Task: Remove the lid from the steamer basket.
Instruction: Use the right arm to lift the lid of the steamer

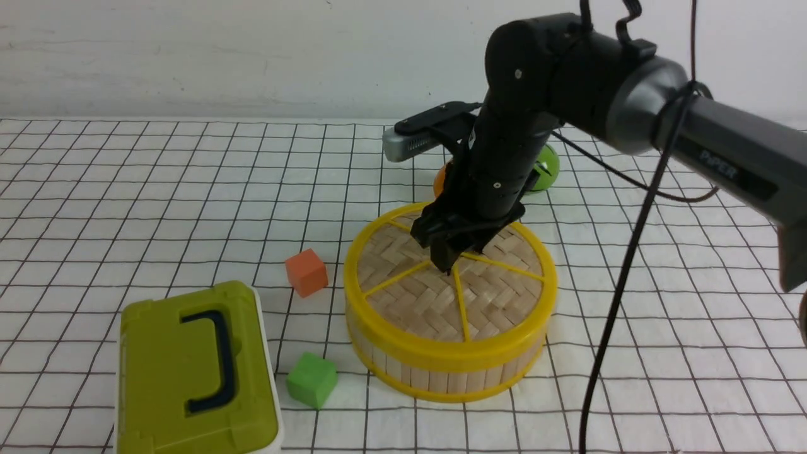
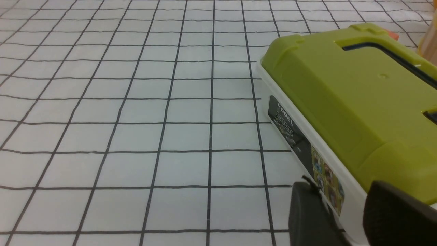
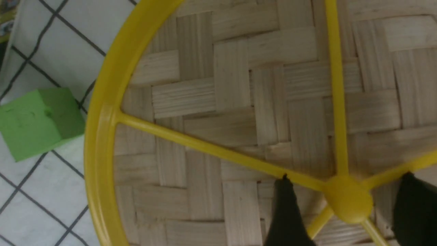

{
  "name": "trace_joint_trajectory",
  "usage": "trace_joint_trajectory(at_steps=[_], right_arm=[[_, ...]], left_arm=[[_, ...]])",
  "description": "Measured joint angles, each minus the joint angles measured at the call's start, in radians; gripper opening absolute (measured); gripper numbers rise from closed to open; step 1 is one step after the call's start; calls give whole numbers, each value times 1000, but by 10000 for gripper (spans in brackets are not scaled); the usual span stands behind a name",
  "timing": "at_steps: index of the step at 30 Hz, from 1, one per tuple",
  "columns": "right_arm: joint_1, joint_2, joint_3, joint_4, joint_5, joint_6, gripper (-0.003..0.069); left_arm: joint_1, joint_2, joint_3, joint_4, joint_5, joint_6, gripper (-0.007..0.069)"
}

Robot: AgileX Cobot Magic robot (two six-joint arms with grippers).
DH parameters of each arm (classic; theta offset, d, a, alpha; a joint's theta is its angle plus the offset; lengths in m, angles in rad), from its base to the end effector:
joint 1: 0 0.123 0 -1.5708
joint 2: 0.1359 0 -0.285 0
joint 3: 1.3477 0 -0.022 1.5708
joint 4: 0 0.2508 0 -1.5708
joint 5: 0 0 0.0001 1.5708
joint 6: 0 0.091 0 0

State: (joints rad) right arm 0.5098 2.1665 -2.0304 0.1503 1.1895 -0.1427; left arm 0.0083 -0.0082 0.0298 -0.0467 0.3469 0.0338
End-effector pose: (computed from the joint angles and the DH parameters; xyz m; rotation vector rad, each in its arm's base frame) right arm 0.4055 0.2412 0.2597 -0.8625 2.6929 0.2939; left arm 0.0535 -0.0010 0.1724 -0.0060 1.8517 -0.0160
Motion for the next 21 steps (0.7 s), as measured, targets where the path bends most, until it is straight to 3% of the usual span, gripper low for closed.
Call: trace_joint_trajectory(at_steps=[8, 12, 21], right_arm=[[0, 4, -4, 4, -6, 1, 277], [0, 4, -7, 9, -30, 3, 125], [2, -42, -4, -53, -10, 23, 108]], left_arm=[[0, 0, 0, 0, 0, 0, 239], [0, 0, 0, 0, 0, 0, 239], [0, 0, 0, 0, 0, 0, 239]])
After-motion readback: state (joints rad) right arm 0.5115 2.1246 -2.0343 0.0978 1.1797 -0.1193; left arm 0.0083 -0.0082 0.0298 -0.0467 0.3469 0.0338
